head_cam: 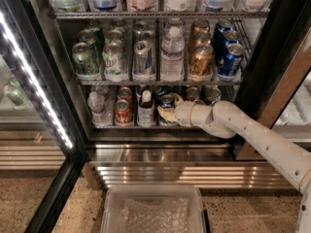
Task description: Pick pepsi can from bottom shelf of fridge
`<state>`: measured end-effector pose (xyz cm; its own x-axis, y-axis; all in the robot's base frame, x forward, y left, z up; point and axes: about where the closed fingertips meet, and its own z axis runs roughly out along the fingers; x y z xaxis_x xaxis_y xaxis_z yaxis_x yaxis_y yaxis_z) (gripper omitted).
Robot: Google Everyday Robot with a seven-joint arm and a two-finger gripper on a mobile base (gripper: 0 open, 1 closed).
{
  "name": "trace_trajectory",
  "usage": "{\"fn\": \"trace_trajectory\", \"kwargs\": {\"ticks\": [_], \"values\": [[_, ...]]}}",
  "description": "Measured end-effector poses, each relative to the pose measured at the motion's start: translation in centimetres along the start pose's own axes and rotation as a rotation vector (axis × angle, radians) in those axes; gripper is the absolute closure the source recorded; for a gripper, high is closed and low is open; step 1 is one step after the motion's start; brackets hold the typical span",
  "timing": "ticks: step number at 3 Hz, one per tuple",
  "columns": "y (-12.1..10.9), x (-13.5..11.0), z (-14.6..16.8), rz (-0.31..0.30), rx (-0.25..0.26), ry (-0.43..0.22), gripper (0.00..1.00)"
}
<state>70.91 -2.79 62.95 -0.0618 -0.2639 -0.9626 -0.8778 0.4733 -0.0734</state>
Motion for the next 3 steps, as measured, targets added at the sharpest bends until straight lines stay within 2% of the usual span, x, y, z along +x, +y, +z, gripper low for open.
{"fn": "trace_trajectory", "kwargs": {"ticks": [1,2,3], "values": [[0.0,0.0,-0.1,0.000,0.000,0.000,1.00],[0.8,-0.4,-1.4,-0.041,0.056,-0.043,1.00],[3.8,-2.4,-5.1,-0.118,0.138,-0.098,1.00]]}}
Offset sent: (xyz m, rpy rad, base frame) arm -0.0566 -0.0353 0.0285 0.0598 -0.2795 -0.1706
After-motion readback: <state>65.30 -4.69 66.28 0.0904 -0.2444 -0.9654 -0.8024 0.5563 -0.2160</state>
